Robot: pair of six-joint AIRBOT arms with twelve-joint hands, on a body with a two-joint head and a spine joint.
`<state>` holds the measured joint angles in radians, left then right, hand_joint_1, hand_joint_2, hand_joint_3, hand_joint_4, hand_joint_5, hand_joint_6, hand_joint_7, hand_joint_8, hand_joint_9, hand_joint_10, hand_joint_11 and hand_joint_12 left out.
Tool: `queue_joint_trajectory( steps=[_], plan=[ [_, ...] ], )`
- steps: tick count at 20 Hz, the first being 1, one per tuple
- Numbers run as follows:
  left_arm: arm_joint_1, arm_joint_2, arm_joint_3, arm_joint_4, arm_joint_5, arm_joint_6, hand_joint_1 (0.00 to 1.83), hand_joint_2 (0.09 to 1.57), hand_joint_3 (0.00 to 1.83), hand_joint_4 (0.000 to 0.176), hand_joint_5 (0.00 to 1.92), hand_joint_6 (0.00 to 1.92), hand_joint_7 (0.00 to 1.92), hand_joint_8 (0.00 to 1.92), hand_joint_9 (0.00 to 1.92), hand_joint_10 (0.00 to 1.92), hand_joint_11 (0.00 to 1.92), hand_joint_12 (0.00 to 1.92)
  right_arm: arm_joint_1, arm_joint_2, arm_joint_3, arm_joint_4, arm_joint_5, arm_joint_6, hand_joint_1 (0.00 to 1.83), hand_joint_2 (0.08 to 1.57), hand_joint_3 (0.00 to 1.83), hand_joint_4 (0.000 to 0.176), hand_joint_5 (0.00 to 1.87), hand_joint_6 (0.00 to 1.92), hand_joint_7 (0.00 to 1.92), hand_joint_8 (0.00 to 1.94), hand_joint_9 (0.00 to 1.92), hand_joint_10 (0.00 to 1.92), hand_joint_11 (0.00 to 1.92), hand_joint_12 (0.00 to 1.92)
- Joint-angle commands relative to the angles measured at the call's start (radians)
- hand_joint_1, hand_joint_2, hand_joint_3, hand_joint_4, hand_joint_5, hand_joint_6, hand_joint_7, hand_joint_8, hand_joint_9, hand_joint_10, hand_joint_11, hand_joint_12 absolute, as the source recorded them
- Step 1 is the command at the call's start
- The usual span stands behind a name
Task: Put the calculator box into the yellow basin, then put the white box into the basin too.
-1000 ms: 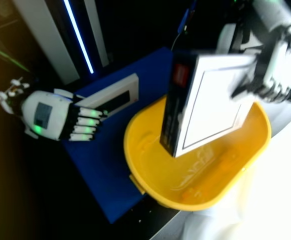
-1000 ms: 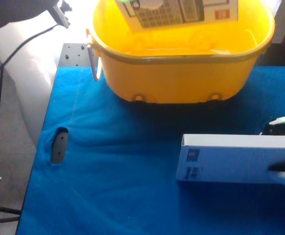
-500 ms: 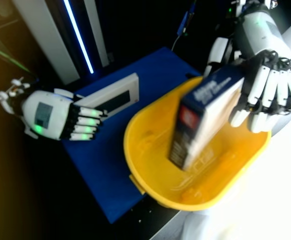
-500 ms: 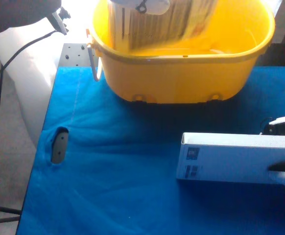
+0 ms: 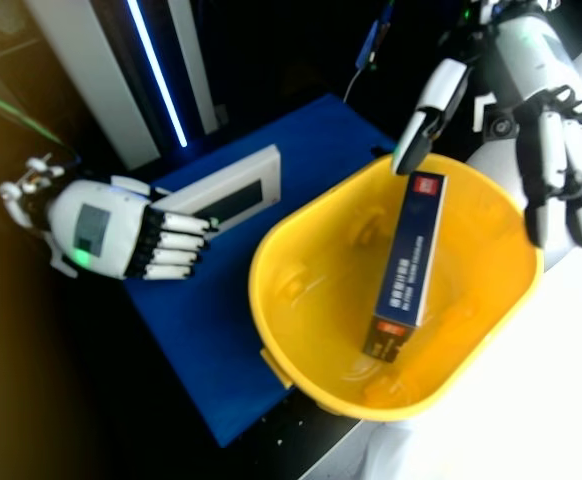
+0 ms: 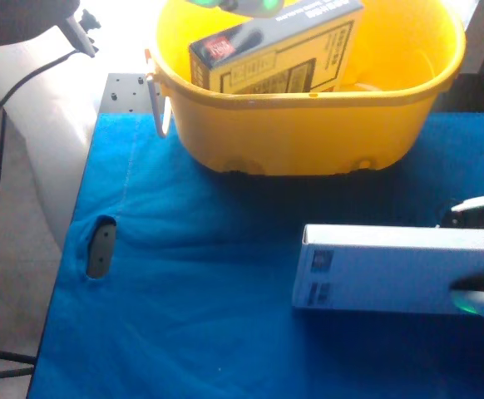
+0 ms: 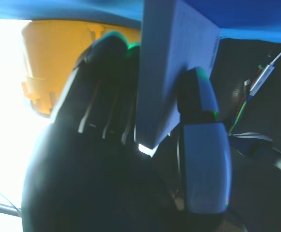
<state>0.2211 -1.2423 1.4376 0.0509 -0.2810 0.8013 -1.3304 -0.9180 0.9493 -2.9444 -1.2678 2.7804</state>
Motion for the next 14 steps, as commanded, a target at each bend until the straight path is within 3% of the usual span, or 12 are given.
queue_joint_trajectory(
  steps=[1, 2, 3, 4, 5, 6, 7, 8, 10, 12, 13, 14],
  plan=[
    [-0.007, 0.015, -0.008, -0.012, -0.153, 0.002, 0.72, 0.89, 0.0, 0.028, 0.19, 0.01, 0.01, 0.0, 0.0, 0.0, 0.0, 0.0, 0.015, 0.005, -0.002, -0.028, -0.157, 0.032, 1.25, 1.14, 0.0, 0.0, 0.9, 1.05, 0.96, 1.13, 0.87, 1.19, 0.73, 1.53],
    [-0.006, 0.035, -0.023, -0.044, -0.162, 0.037, 0.67, 0.9, 0.0, 0.023, 0.19, 0.01, 0.03, 0.01, 0.0, 0.0, 0.0, 0.0, 0.015, 0.013, -0.01, -0.042, -0.182, 0.049, 1.35, 1.13, 0.0, 0.0, 0.88, 1.06, 0.97, 1.06, 0.87, 1.27, 0.76, 1.49],
    [-0.007, 0.05, -0.035, -0.073, -0.165, 0.074, 0.69, 0.91, 0.0, 0.022, 0.22, 0.02, 0.08, 0.03, 0.0, 0.0, 0.0, 0.0, 0.015, 0.029, -0.027, -0.053, -0.209, 0.05, 1.22, 1.13, 0.0, 0.0, 0.91, 1.05, 0.99, 1.08, 0.94, 1.03, 0.8, 1.42],
    [-0.007, 0.06, -0.038, -0.085, -0.167, 0.089, 0.69, 0.91, 0.0, 0.022, 0.22, 0.02, 0.08, 0.03, 0.0, 0.0, 0.0, 0.0, 0.015, 0.047, -0.042, -0.062, -0.235, 0.05, 1.22, 1.13, 0.0, 0.0, 0.91, 1.05, 0.99, 1.08, 0.94, 1.03, 0.8, 1.42],
    [-0.007, 0.067, -0.039, -0.092, -0.17, 0.089, 0.62, 0.9, 0.0, 0.033, 0.26, 0.0, 0.14, 0.02, 0.04, 0.0, 0.0, 0.2, 0.015, 0.066, -0.056, -0.068, -0.262, 0.05, 1.22, 1.13, 0.0, 0.0, 0.92, 1.03, 0.99, 1.09, 0.97, 0.99, 0.84, 1.4],
    [-0.006, 0.088, -0.049, -0.101, -0.184, 0.089, 0.53, 0.93, 0.01, 0.038, 0.33, 0.01, 0.22, 0.01, 0.15, 0.03, 0.0, 0.66, 0.015, 0.086, -0.071, -0.068, -0.296, 0.05, 1.22, 1.13, 0.0, 0.0, 0.91, 1.04, 1.03, 1.04, 1.01, 0.99, 0.82, 1.39],
    [-0.003, 0.107, -0.066, -0.105, -0.213, 0.089, 0.53, 0.93, 0.01, 0.038, 0.33, 0.01, 0.22, 0.01, 0.15, 0.03, 0.0, 0.66, 0.015, 0.095, -0.076, -0.068, -0.324, 0.05, 1.22, 1.13, 0.0, 0.0, 0.91, 1.04, 1.03, 1.04, 1.01, 0.99, 0.82, 1.39],
    [-0.002, 0.134, -0.094, -0.106, -0.253, 0.089, 0.59, 1.04, 0.01, 0.036, 0.43, 0.03, 0.32, 0.02, 0.24, 0.04, 0.0, 0.84, 0.016, 0.102, -0.079, -0.068, -0.349, 0.05, 1.37, 1.11, 0.0, 0.0, 0.91, 0.96, 1.03, 0.94, 0.95, 1.21, 0.8, 1.37],
    [-0.035, 0.213, -0.174, -0.078, -0.34, 0.089, 0.59, 1.06, 0.02, 0.027, 0.43, 0.02, 0.3, 0.0, 0.23, 0.03, 0.0, 0.85, 0.044, 0.119, -0.088, -0.068, -0.376, 0.049, 1.37, 1.11, 0.0, 0.0, 0.9, 1.04, 1.0, 0.92, 0.94, 1.21, 0.78, 1.33],
    [-0.074, 0.26, -0.209, -0.057, -0.372, 0.089, 0.58, 1.06, 0.01, 0.0, 0.43, 0.02, 0.27, 0.0, 0.2, 0.01, 0.0, 0.82, 0.07, 0.131, -0.095, -0.068, -0.381, 0.048, 1.37, 1.12, 0.0, 0.0, 0.92, 1.12, 1.0, 0.85, 0.92, 1.2, 0.73, 1.22],
    [-0.09, 0.274, -0.217, -0.052, -0.387, 0.089, 0.6, 1.08, 0.01, 0.0, 0.43, 0.01, 0.22, 0.0, 0.23, 0.02, 0.0, 1.0, 0.074, 0.139, -0.102, -0.068, -0.393, 0.043, 1.37, 1.12, 0.0, 0.0, 0.89, 1.11, 1.01, 0.85, 0.92, 1.2, 0.73, 1.21],
    [-0.115, 0.284, -0.221, -0.043, -0.395, 0.089, 0.6, 1.08, 0.01, 0.0, 0.43, 0.01, 0.22, 0.0, 0.23, 0.02, 0.0, 1.0, 0.074, 0.153, -0.113, -0.068, -0.409, 0.033, 1.37, 1.12, 0.0, 0.0, 0.89, 1.11, 1.01, 0.85, 0.92, 1.2, 0.73, 1.21]
  ],
)
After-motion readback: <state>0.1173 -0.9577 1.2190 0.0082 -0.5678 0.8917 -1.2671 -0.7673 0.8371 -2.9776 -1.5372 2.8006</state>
